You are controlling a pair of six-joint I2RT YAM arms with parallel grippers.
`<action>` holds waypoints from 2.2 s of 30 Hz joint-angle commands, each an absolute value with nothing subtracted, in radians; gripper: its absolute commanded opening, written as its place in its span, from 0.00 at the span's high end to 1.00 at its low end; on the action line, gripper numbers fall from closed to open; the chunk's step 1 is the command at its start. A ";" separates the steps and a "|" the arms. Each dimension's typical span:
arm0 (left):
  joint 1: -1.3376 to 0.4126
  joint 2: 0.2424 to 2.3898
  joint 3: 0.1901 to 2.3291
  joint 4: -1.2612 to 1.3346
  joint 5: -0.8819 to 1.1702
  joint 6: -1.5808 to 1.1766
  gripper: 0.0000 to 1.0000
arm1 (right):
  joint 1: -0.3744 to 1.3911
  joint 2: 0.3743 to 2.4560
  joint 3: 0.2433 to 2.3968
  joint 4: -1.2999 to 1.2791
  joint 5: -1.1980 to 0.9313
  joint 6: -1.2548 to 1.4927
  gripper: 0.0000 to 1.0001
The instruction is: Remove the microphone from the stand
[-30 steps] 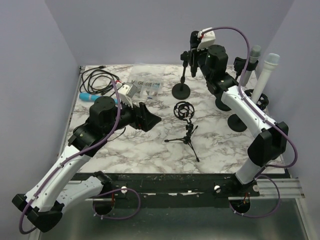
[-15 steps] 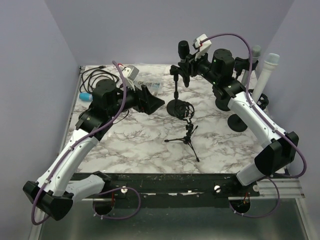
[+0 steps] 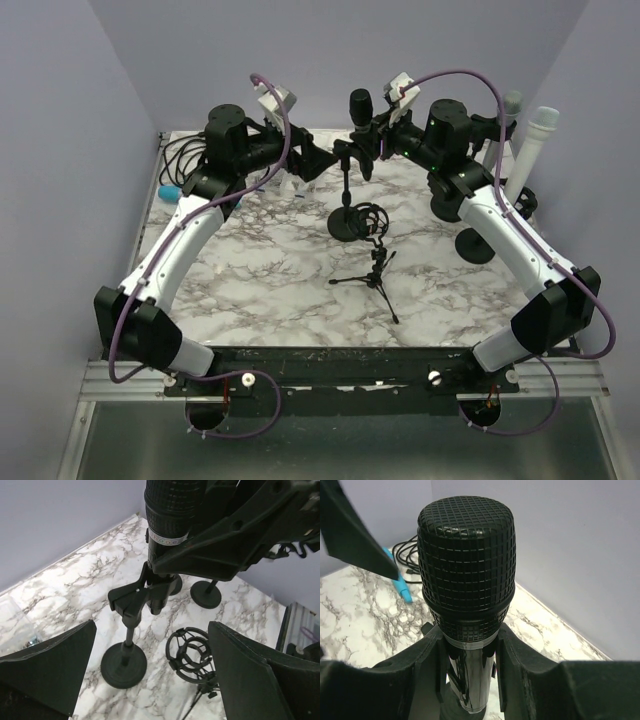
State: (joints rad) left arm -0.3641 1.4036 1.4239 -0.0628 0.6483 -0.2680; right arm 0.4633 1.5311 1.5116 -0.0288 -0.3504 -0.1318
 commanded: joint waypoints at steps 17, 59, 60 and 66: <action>-0.360 1.799 1.749 -0.109 0.988 -0.005 0.05 | 0.449 1.536 1.526 -0.057 -0.439 -0.123 0.99; -0.414 1.778 1.695 -0.214 0.770 0.044 1.00 | 0.446 1.437 1.691 0.018 -0.101 -0.065 0.99; -0.418 1.777 1.699 -0.225 0.759 0.039 1.00 | 0.446 1.427 1.691 0.009 -0.087 -0.059 0.99; -0.449 1.775 1.661 -0.225 0.665 0.041 1.00 | 0.446 1.307 1.577 0.026 -0.056 -0.029 0.99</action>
State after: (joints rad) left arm -0.4282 1.7924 1.6886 -0.1448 0.7593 0.0265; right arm 0.4393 1.3876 1.6398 -0.0105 -0.1116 -0.0601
